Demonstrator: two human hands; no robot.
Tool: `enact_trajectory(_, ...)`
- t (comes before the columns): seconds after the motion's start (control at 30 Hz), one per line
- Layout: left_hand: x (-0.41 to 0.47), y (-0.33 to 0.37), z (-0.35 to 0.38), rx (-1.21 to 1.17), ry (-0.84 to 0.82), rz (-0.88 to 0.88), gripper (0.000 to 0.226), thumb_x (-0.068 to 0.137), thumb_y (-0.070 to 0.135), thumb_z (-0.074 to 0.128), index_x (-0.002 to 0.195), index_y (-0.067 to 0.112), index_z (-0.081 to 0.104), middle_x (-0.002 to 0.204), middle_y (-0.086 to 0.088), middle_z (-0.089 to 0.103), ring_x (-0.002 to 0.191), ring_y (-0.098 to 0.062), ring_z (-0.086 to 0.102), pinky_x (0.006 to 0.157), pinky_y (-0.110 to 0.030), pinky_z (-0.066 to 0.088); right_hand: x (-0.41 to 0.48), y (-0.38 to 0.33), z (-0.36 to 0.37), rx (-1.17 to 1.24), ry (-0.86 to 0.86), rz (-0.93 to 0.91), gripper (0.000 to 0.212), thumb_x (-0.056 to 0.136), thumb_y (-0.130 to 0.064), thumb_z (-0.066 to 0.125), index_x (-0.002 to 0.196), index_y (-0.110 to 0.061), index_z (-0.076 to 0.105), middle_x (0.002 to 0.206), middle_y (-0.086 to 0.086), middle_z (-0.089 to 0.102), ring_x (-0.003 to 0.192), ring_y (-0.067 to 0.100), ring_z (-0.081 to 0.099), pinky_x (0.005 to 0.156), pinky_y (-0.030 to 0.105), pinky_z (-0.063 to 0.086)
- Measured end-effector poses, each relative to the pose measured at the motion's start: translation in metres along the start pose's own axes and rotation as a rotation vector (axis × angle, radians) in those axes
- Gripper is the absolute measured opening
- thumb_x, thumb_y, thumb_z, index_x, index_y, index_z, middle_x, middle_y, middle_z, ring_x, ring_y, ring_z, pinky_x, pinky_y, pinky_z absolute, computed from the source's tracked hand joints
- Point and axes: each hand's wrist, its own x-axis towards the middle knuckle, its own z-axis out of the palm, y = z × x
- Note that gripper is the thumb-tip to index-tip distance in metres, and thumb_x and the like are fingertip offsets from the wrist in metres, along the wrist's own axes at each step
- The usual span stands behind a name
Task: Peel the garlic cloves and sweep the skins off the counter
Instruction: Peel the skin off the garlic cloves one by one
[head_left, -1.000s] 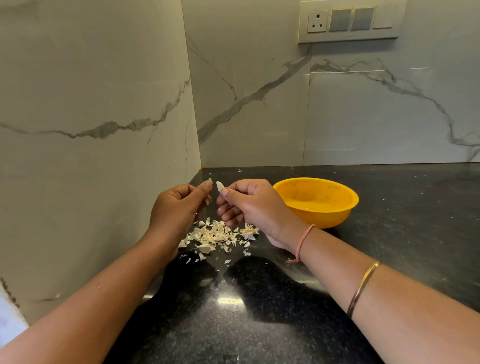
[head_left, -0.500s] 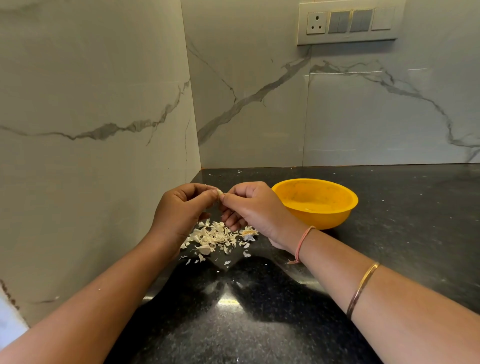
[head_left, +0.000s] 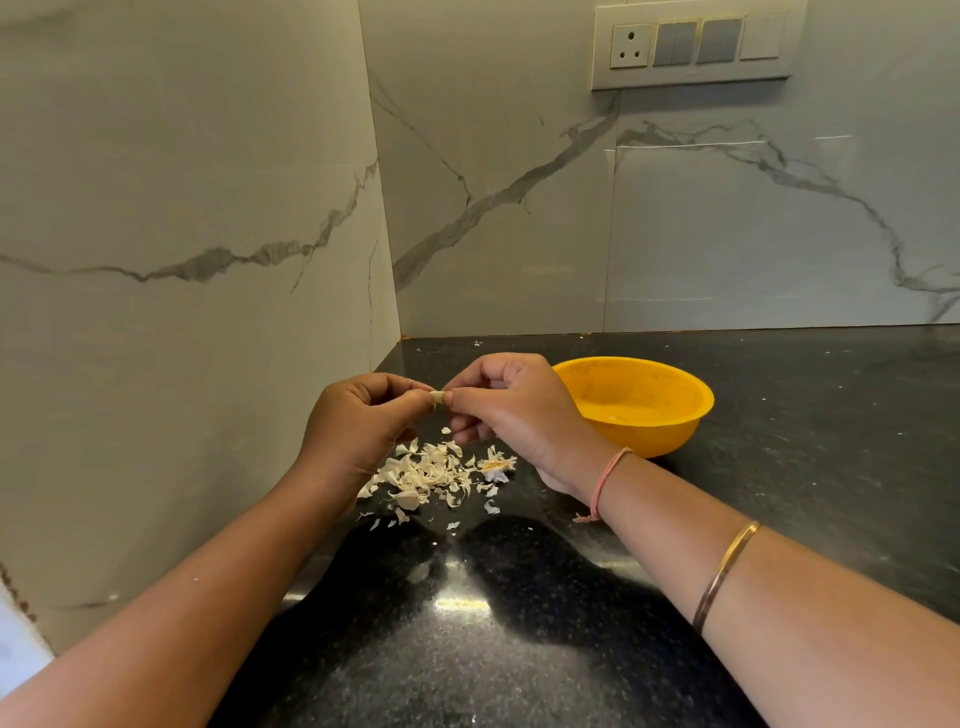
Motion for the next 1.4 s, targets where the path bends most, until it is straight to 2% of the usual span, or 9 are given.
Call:
enact_trajectory(0.07,0.0001,-0.0002,-0.0002,-0.031,-0.007,-0.027,0.012,0.084,0.008,0.063,0.076,0.014,0.069,0.073,-0.005,0.066,0.067,-0.011,0.056,0.058,-0.017,0.049,0.0011,-0.0003,-0.0008,0.044,-0.005,0.041,0.005,0.084,0.002,0.062,0.081,0.0,0.066,0.064,0.009,0.063,0.049,0.01,0.059,0.049,0.018,0.05)
enact_trajectory(0.17,0.0009,-0.0003,-0.0005,-0.115,-0.025,-0.092,0.013,0.085,0.004,0.061,0.076,0.011,0.069,0.071,-0.006,0.065,0.067,-0.012,0.056,0.06,-0.018,0.049,0.0035,0.0009,-0.0014,0.099,-0.015,0.089,0.007,0.084,0.003,0.062,0.079,-0.001,0.066,0.065,0.011,0.064,0.053,0.015,0.06,0.062,0.031,0.055)
enact_trajectory(0.43,0.001,0.0038,0.0004,-0.319,-0.052,-0.249,0.015,0.085,-0.002,0.057,0.075,0.005,0.067,0.056,0.0,0.065,0.055,-0.008,0.056,0.051,-0.014,0.05,0.0031,-0.0007,-0.0025,0.24,-0.042,0.147,0.003,0.084,0.005,0.062,0.084,0.008,0.064,0.065,0.01,0.063,0.054,0.014,0.059,0.058,0.025,0.055)
enact_trajectory(0.6,0.0003,0.0067,0.0004,-0.402,-0.059,-0.32,0.018,0.086,-0.004,0.054,0.073,0.003,0.065,0.053,-0.001,0.063,0.045,-0.005,0.055,0.047,-0.014,0.049,0.0018,-0.0019,-0.0021,0.273,-0.057,0.157,0.003,0.084,0.005,0.061,0.082,0.006,0.063,0.066,0.012,0.062,0.053,0.013,0.059,0.054,0.022,0.055)
enact_trajectory(0.83,0.0012,0.0078,-0.0009,-0.504,-0.076,-0.454,0.016,0.086,0.001,0.055,0.071,0.003,0.061,0.053,-0.003,0.062,0.043,-0.005,0.054,0.046,-0.013,0.048,0.0027,-0.0014,-0.0018,0.344,-0.073,0.178,0.008,0.085,0.005,0.06,0.079,0.001,0.063,0.065,0.01,0.063,0.053,0.011,0.06,0.054,0.022,0.055)
enact_trajectory(1.1,0.0032,0.0031,-0.0006,-0.515,-0.051,-0.441,0.008,0.086,0.006,0.059,0.079,0.004,0.063,0.056,-0.001,0.065,0.045,-0.003,0.056,0.045,-0.014,0.05,0.0033,-0.0035,-0.0026,0.438,-0.048,0.222,0.008,0.087,0.005,0.057,0.081,0.002,0.061,0.064,0.01,0.062,0.051,0.012,0.059,0.051,0.021,0.054)
enact_trajectory(1.3,0.0048,-0.0001,-0.0031,-0.429,0.016,-0.4,0.017,0.08,0.026,0.069,0.07,0.013,0.063,0.057,0.003,0.063,0.049,-0.006,0.055,0.048,-0.017,0.05,0.0038,0.0004,-0.0033,0.406,-0.052,0.177,0.006,0.085,0.006,0.06,0.091,0.005,0.062,0.072,0.014,0.065,0.062,0.019,0.064,0.067,0.029,0.058)
enact_trajectory(1.4,0.0045,-0.0004,-0.0033,-0.387,-0.009,-0.332,0.005,0.08,0.014,0.068,0.08,0.014,0.063,0.07,0.001,0.061,0.062,-0.008,0.054,0.052,-0.017,0.05,0.0035,0.0017,-0.0026,0.368,-0.037,0.147,0.008,0.084,0.008,0.06,0.09,0.003,0.062,0.074,0.013,0.064,0.064,0.019,0.063,0.07,0.03,0.058)
